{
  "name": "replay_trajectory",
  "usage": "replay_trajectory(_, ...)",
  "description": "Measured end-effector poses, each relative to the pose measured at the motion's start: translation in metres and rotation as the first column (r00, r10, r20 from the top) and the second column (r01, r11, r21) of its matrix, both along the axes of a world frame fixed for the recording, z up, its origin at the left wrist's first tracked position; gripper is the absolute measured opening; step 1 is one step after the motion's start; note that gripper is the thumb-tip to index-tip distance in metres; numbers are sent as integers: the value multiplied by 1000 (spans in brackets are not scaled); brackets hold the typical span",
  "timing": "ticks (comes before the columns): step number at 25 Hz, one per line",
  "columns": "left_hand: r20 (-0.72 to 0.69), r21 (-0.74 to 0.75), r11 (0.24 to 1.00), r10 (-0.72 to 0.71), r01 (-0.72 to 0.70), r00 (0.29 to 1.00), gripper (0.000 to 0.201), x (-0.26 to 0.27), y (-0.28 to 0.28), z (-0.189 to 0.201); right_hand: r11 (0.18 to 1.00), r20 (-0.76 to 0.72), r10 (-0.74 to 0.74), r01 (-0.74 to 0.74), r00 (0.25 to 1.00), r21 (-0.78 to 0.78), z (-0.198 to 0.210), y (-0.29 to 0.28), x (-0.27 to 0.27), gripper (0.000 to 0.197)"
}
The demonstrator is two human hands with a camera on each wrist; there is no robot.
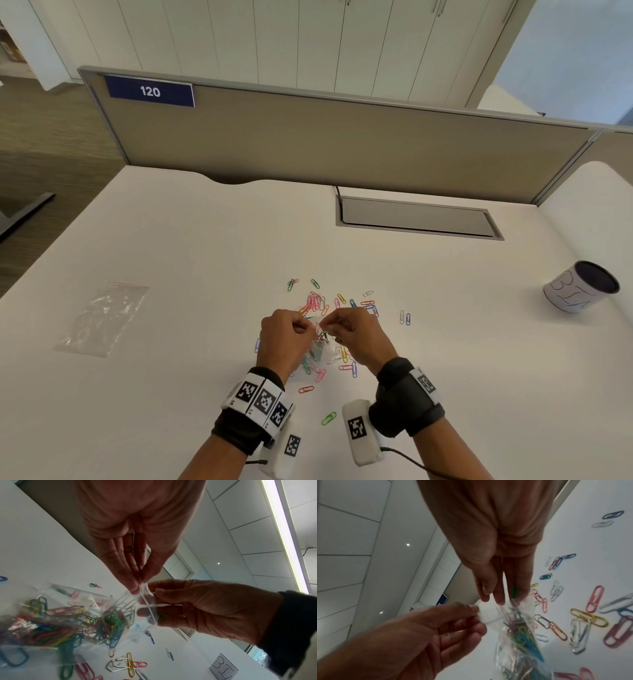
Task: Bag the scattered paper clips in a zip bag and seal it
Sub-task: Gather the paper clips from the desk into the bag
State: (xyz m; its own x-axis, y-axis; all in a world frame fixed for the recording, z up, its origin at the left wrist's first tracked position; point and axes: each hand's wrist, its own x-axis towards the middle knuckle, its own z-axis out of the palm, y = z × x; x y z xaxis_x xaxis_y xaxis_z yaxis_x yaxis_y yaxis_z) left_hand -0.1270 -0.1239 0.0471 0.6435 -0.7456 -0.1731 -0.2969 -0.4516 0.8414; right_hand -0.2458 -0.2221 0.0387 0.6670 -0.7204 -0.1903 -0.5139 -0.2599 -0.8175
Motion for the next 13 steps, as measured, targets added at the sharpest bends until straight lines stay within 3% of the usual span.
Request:
replay_trajectory(3, 0, 8, 1000, 0, 0, 1000, 11, -1, -1, -1, 999, 31, 29, -30, 999, 16, 7, -2, -3, 18)
replay_trajectory(6, -5, 10, 1000, -3, 3, 1000, 12, -3, -4, -1, 964, 184, -115, 65, 976, 259, 11, -2, -12, 12)
replay_trajectory(8, -4, 15, 1000, -7, 7, 1000, 11, -4, -5, -1, 936, 225, -205, 123, 953, 331, 10, -5, -16, 9)
replay_trajectory(9, -6, 16, 1000, -9, 9, 1000, 9, -4, -5, -1, 941, 223, -223, 150, 949, 304, 9, -6, -18, 9)
replay_trajectory(11, -5, 13, 1000, -15, 15, 1000, 7, 0, -5, -1, 977, 126, -203, 191, 971, 98, 3, -12, -29, 10)
replay_trajectory(13, 7, 6, 1000, -8, 8, 1000, 5, 7, -1, 2, 982, -136, -154, 137, 979, -126, -14, -18, -47, 25)
